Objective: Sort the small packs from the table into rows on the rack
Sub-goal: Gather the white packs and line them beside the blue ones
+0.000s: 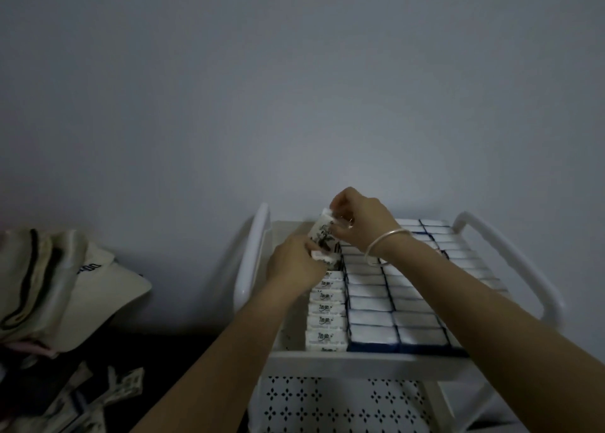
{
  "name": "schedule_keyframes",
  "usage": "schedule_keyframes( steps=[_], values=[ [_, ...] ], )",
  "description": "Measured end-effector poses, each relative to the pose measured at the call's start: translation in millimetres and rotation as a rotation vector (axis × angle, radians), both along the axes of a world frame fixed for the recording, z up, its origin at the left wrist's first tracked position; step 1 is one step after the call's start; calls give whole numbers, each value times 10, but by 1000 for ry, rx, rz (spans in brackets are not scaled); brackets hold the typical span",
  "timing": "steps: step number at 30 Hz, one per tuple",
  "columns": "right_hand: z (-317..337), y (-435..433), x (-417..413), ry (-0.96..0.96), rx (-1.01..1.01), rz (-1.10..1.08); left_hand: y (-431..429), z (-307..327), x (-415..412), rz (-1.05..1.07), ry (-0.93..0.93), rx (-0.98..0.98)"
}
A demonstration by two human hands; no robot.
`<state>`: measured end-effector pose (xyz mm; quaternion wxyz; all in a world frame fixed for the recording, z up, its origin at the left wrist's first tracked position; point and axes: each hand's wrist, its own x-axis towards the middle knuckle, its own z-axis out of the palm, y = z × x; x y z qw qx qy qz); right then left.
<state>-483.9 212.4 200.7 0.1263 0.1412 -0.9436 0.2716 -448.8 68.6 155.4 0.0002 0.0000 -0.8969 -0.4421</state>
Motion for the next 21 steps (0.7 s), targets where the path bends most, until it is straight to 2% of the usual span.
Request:
schedule_keyframes(
  steps=[3, 6, 9, 13, 15, 17, 21],
  values=[
    [-40, -53, 19, -48, 133, 64, -9, -3, 56, 16, -85, 44],
    [-63, -68, 55, -76, 247, 105, -25, -5, 125, 92, -85, 156],
    [-61, -65, 99, -112, 322, 156, -35, -2, 130, 165, -149, 393],
    [-106, -113, 131, -146, 452, 159, -1, 47, 147, 163, -460, 850],
    [-157, -141, 117, -116, 497, 131, 2, 71, 180, 105, -551, 980],
    [-184, -146, 109, -87, 498, 106, 26, 61, 206, 74, -570, 1011],
    [-146, -180, 220, -21, 433, 57, 50, 163, 419, 119, -513, 904]
  ],
)
